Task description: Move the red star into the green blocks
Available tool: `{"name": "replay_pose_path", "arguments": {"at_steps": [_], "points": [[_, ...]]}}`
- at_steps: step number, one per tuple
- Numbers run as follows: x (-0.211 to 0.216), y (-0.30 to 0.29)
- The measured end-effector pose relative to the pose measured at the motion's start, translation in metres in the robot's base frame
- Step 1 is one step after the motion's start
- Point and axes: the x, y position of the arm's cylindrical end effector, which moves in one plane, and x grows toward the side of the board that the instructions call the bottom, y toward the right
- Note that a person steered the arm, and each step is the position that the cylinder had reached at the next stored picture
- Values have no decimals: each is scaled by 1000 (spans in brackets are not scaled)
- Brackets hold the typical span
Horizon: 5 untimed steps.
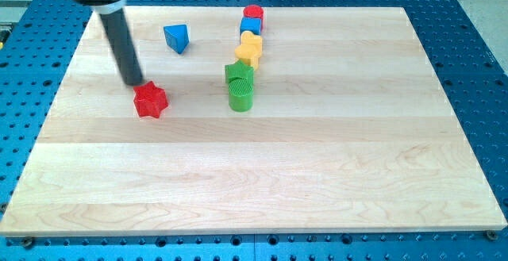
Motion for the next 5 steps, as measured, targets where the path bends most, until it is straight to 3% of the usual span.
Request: {"name": "replay_pose_path", "arguments": {"at_steps": [1,2,3,4,5], "points": [[40,60],[61,76],[67,35],[104,52],[97,77]]}}
